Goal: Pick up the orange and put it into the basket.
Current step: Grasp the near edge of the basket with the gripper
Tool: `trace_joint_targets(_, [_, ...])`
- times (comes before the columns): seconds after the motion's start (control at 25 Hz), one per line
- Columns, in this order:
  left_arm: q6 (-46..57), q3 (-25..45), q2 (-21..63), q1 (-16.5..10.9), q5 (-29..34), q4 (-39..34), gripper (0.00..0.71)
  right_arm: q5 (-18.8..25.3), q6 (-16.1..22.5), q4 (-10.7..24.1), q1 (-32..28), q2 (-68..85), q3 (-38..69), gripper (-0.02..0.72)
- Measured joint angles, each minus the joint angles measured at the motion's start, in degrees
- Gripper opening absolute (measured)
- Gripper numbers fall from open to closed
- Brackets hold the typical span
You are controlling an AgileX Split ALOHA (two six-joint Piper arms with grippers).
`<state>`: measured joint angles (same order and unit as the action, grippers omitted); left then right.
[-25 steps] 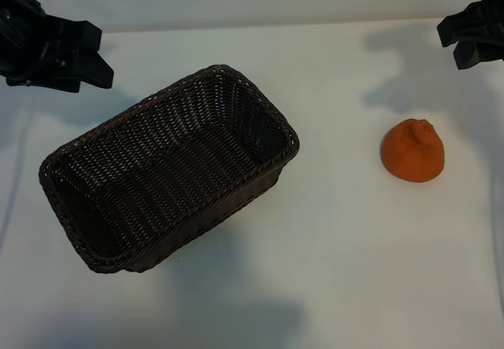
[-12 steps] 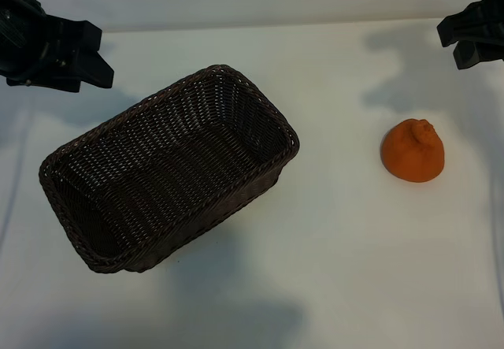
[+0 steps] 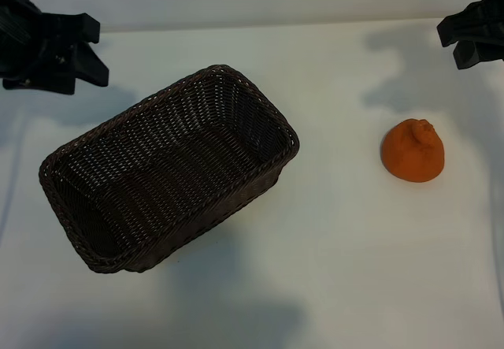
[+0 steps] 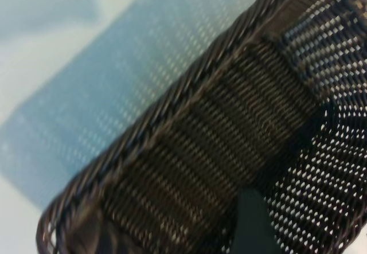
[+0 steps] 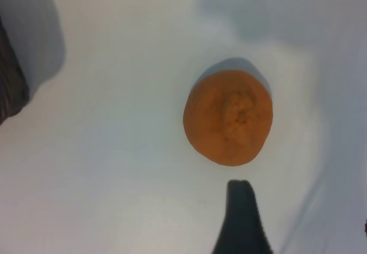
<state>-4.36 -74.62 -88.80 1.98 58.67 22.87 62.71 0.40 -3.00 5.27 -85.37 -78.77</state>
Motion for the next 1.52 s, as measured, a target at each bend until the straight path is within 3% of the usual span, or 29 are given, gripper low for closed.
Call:
trace_joint_targets(0.32, [13.01, 0.00, 0.00, -3.11, 8.59, -11.58, 0.498, 0.00, 0.00, 0.00, 0.00, 0.00, 0.00, 0.489])
trace_joint_targets(0.64, [19.88, 0.31, 0.00, -3.22, 8.18, -13.32, 0.498, 0.00, 0.00, 0.00, 0.00, 0.00, 0.00, 0.489])
trace_joint_targets(0.96, [22.16, 8.09, 0.00, -3.22, 4.36, -15.86, 0.498, 0.00, 0.00, -0.06, 0.00, 0.00, 0.00, 0.489])
trace_joint_targets(1.28, [22.48, 16.85, 0.00, -3.22, -3.81, -15.86, 0.498, 0.00, 0.00, -0.06, 0.00, 0.00, 0.00, 0.489])
trace_joint_targets(1.52, [22.48, 18.09, 0.00, -3.22, -6.74, -14.96, 0.498, 0.00, 0.00, -0.13, 0.00, 0.00, 0.00, 0.489])
